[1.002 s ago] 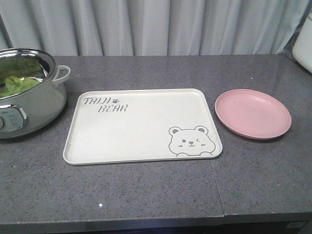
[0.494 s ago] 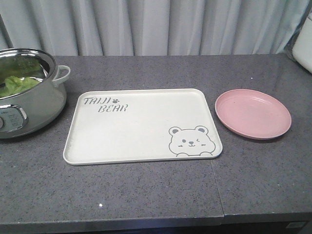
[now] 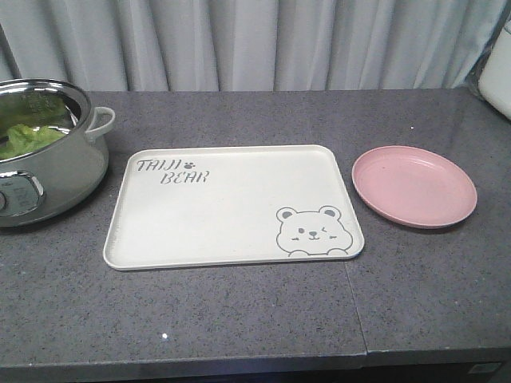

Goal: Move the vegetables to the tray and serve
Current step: 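Reach the left gripper into the pot and grasp a lettuce leaf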

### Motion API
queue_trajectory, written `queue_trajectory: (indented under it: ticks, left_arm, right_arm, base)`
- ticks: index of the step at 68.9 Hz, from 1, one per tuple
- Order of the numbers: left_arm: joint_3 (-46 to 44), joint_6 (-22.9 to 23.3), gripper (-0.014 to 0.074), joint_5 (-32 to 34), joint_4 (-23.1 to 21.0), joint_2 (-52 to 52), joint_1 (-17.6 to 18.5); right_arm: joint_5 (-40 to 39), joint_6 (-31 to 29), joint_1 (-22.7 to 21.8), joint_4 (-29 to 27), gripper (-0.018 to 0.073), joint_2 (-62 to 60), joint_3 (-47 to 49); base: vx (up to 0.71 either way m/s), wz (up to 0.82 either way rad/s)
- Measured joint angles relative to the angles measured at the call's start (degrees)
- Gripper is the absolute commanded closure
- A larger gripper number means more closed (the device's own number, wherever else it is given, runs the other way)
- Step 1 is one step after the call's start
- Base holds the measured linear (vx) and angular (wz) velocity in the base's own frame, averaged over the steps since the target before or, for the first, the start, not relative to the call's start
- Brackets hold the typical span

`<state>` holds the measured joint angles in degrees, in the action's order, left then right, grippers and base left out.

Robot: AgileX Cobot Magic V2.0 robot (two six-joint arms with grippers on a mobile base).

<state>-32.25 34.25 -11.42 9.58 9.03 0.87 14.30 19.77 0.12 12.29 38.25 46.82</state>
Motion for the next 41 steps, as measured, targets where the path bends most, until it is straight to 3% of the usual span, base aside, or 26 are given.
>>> queue_trajectory:
  ticks: [10, 23, 32, 41]
  left_arm:
    - [-11.1, -10.0, 0.0264, -6.4, 0.7, 13.2, 0.0]
    - [-30.3, -20.1, 0.0264, -16.5, 1.3, 33.9, 0.0]
    - [-44.7, -22.7, 0.0264, -24.3, 3.0, 48.2, 0.0]
    - [-57.9, -23.4, 0.0264, -33.2, 4.0, 61.1, -0.1]
  right_arm:
    - [7.5, -6.3, 0.0, -3.8, -0.0031, 6.3, 5.7]
    - [11.9, -17.1, 0.0, -14.7, -0.0031, 10.3, 6.2]
    - [13.2, -22.0, 0.0, -19.5, -0.0031, 10.6, 6.2]
    - [15.5, -23.6, 0.0, -20.2, -0.0031, 10.6, 6.2]
  base:
    - [0.00, 0.00]
    - [0.00, 0.00]
    - [0.00, 0.00]
    - [0.00, 0.00]
